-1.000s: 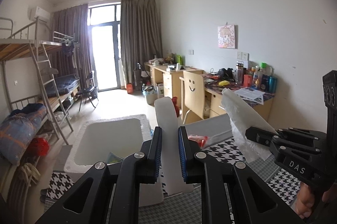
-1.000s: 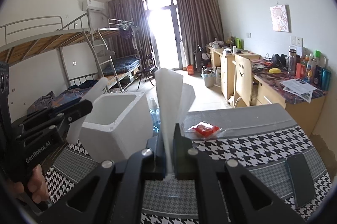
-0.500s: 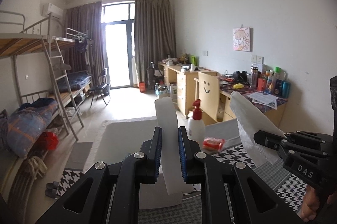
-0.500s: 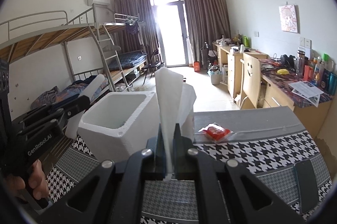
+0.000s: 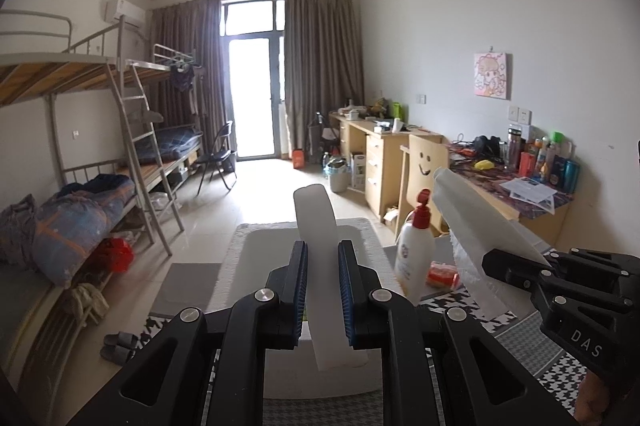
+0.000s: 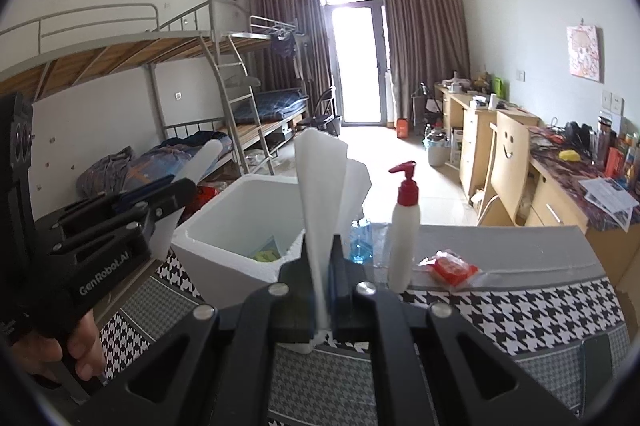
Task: Organize soft objects
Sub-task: 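Carry the foam stick and tissue over the white foam box, then open the left gripper to drop the foam stick into the box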
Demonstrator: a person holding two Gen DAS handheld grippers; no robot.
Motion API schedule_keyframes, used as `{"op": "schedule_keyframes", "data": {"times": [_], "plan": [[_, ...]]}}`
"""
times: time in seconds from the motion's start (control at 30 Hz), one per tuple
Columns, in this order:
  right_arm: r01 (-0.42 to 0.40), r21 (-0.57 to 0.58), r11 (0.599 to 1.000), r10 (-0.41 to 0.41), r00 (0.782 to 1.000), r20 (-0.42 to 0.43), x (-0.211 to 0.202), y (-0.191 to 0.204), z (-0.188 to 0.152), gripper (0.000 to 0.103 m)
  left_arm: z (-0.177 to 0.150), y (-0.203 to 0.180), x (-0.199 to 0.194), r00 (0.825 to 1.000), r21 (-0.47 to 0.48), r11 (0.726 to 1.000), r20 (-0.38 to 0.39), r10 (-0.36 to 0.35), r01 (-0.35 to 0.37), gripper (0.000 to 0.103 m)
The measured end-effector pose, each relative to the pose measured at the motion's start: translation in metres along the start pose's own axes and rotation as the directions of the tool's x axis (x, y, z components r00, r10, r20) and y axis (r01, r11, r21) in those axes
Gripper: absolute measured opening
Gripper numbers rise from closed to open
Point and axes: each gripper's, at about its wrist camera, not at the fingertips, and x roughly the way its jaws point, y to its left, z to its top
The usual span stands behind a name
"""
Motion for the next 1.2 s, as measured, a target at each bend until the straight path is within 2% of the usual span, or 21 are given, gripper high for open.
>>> {"op": "schedule_keyframes", "data": {"times": [0.37, 0.97, 1.17, 1.2], "plan": [[-0.035, -0.016, 0.999, 0.034, 0.999, -0.03, 0.022, 0.009, 0.008, 0.008, 0.005, 0.008, 0.023, 0.999, -0.019, 1.0, -0.052, -0.004, 0.003, 0.016], [-0.048, -0.013, 0.999, 0.047, 0.996, -0.072, 0.045, 0.018, 0.015, 0.008, 0.001, 0.024, 0.067, 0.99, -0.048, 0.999, -0.141, -0.022, 0.016, 0.018], [-0.038, -0.011, 0.999, 0.037, 0.996, -0.079, 0.05, 0.019, 0.015, 0.008, -0.001, 0.034, 0.067, 0.989, -0.085, 0.996, -0.143, -0.027, 0.014, 0.035], [-0.034, -0.009, 0.999, 0.033, 0.996, -0.077, 0.05, 0.018, 0.015, 0.008, -0.001, 0.037, 0.062, 0.992, -0.087, 0.996, -0.128, -0.015, 0.004, 0.052]]}}
